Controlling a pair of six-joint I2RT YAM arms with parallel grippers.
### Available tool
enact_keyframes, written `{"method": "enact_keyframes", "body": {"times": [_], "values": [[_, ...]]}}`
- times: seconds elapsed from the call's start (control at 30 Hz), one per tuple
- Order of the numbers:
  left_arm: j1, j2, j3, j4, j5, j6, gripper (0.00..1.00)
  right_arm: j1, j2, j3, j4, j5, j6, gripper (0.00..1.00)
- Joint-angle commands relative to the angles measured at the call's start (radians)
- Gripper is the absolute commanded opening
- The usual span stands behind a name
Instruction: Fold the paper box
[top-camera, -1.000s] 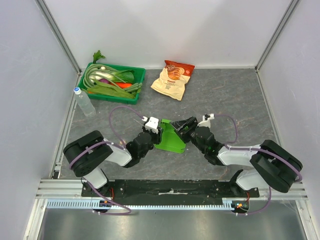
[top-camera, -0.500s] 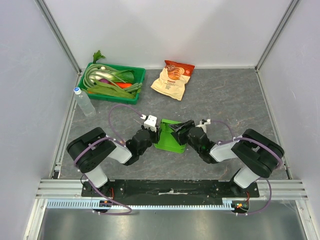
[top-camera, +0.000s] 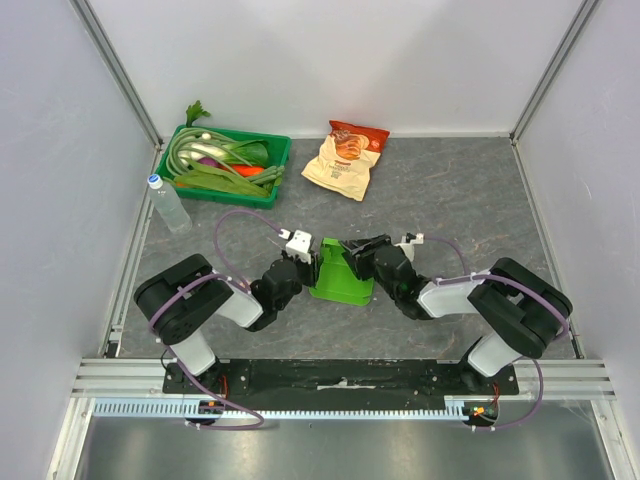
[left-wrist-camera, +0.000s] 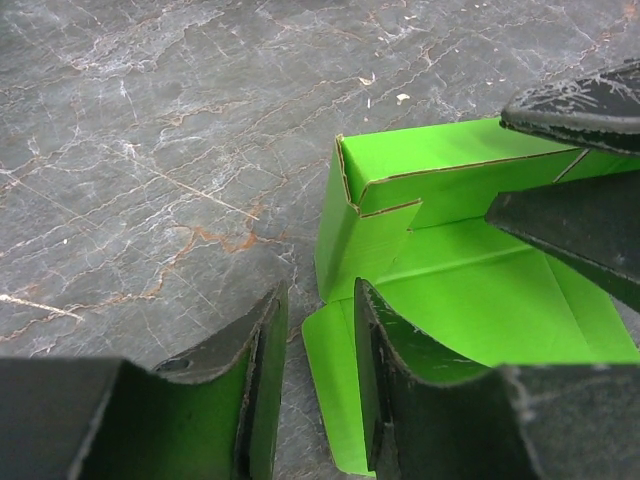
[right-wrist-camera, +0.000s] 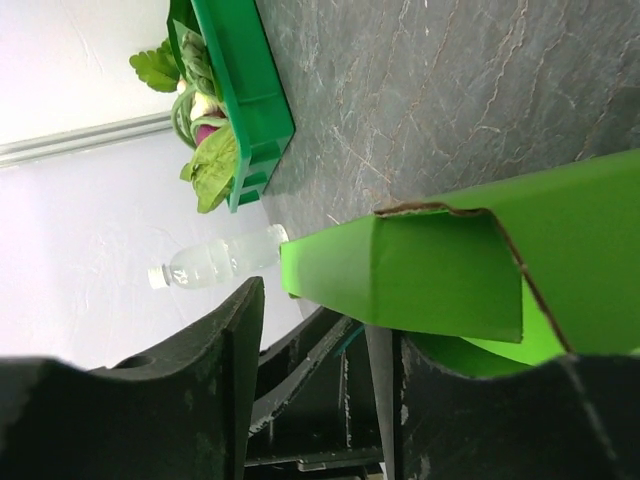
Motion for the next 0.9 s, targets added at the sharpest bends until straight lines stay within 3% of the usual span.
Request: {"method": "enact_keyframes", "body": {"times": [0.0,0.33,0.87], "values": [[0.003,0.010,-0.016,0.069,0.006,-0.035,0.38,-0.004,-0.006,0.057,-0.068,0.076,0.052,0.50],[0.003,0.012,-0.029,0.087,0.010,-0.034,0.37,-0.007,-0.033,0.126,-0.295,0.147,0.151,0.42],[0.004,0.021,-0.004,0.091,0.079,-0.006,0.42,-0.007,-0.004,0.115,-0.251,0.139,0.189,0.03]]}}
